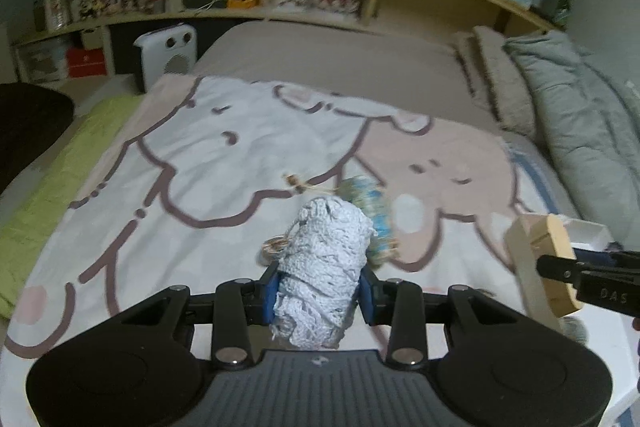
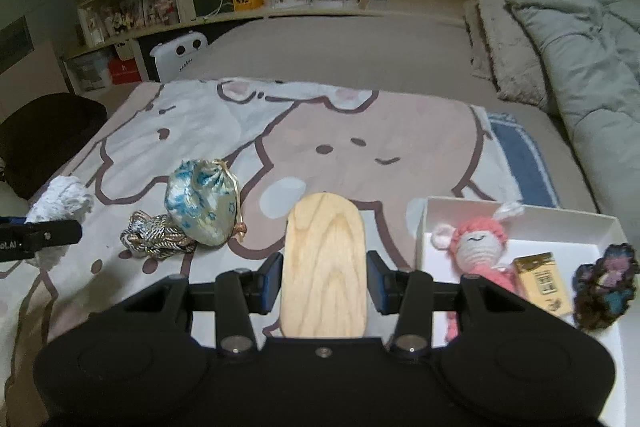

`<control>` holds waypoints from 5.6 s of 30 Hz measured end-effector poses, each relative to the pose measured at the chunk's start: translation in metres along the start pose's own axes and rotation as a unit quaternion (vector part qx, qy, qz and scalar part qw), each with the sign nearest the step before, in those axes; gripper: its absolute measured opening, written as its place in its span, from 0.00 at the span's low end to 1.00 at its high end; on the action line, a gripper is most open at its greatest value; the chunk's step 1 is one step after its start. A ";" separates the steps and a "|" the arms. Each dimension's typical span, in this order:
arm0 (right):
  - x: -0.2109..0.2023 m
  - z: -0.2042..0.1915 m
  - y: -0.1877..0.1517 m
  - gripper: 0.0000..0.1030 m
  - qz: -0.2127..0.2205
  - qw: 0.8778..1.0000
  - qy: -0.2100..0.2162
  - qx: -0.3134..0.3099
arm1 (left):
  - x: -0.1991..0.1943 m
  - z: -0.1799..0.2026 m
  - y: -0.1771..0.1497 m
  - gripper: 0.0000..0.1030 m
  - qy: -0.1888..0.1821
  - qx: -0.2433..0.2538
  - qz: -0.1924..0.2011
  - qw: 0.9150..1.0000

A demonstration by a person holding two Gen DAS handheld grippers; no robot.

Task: Organize objects
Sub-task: 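Carry the lace roll and wooden block with both grippers over the white box, then open both grippers to release the lace roll and wooden block into the box, then withdraw both tools from the box toward the rope knot and pouch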

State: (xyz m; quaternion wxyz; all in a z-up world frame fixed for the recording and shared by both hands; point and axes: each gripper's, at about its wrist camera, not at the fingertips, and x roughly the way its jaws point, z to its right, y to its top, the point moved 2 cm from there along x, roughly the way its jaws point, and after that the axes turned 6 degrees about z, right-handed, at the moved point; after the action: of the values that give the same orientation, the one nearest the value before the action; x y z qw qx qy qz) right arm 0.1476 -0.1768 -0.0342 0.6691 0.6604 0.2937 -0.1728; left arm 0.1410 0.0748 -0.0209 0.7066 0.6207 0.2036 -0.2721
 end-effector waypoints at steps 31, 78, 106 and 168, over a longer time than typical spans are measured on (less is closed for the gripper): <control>-0.066 0.081 -0.026 0.44 0.026 0.998 -0.047 0.033 | -0.006 0.094 -0.023 0.38 -0.070 0.015 0.002 0.997; -0.043 0.241 -0.083 0.44 -0.049 0.995 -0.066 0.055 | 0.093 0.323 -0.085 0.42 -0.170 0.057 -0.114 0.977; -0.065 0.234 -0.074 0.67 -0.033 0.992 -0.105 0.068 | 0.069 0.305 -0.066 0.61 -0.157 0.077 -0.108 0.979; -0.134 0.139 -0.066 1.00 0.053 0.986 -0.142 0.076 | -0.023 0.136 -0.042 1.00 -0.066 0.056 -0.014 0.996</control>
State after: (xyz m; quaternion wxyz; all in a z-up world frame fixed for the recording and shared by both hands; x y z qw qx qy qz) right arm 0.0264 -0.3391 -0.0092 0.6604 0.6925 0.1461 -0.2509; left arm 0.0897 -0.0596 -0.0187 0.6786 0.6370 0.1494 -0.3337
